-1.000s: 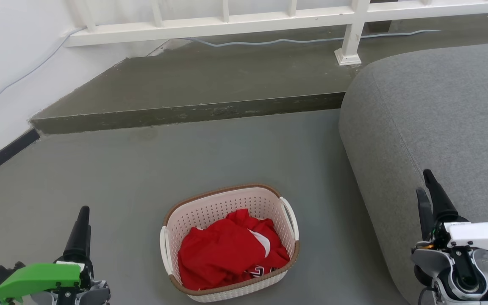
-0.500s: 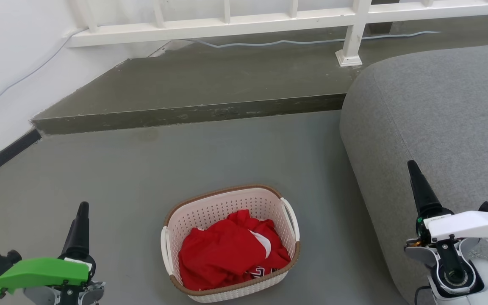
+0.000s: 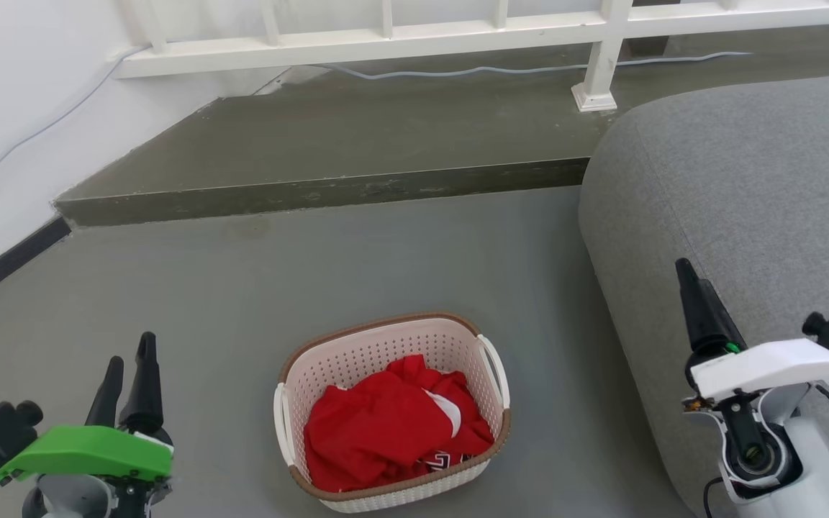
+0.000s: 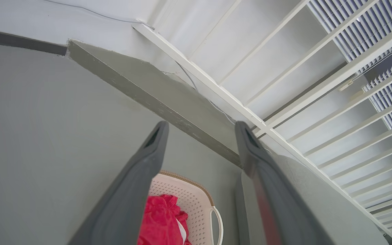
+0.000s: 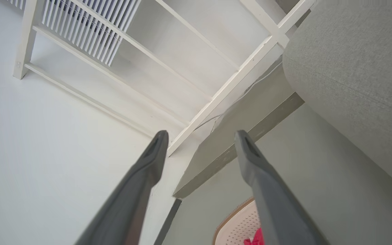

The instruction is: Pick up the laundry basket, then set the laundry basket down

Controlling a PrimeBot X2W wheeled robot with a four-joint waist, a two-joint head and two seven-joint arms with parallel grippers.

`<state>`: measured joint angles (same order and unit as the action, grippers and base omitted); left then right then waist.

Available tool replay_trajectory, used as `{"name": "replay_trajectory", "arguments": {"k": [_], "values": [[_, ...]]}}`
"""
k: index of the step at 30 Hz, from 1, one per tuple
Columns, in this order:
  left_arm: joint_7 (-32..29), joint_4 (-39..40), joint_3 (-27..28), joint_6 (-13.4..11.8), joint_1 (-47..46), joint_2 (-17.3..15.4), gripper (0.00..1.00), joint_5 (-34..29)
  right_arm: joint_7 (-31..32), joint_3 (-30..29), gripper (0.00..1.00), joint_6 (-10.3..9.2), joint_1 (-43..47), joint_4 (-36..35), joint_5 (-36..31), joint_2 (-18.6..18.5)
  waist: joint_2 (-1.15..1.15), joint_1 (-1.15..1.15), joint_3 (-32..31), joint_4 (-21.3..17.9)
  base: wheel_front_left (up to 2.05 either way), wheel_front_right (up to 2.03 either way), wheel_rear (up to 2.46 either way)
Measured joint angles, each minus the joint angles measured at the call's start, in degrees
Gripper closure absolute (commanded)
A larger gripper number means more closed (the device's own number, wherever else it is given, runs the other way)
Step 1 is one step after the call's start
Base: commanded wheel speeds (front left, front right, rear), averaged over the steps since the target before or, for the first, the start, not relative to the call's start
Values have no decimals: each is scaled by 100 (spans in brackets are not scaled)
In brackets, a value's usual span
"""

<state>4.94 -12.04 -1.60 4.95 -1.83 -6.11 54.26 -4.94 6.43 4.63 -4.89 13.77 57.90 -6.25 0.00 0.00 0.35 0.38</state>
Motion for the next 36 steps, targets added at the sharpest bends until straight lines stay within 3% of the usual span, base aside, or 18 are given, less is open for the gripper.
{"name": "replay_trajectory", "arguments": {"k": [16, 36], "values": [[326, 145, -193, -151, -1, 40, 0, -1382, -323, 399, 0, -374, -98, -33, -1648, -64, 0, 0, 25, -15, 0, 0, 0], [733, 318, -235, -170, -4, 132, 0, -2883, -719, 857, 0, -432, -261, -37, -3199, -1, 0, 0, 51, -3, 0, 0, 0]]}}
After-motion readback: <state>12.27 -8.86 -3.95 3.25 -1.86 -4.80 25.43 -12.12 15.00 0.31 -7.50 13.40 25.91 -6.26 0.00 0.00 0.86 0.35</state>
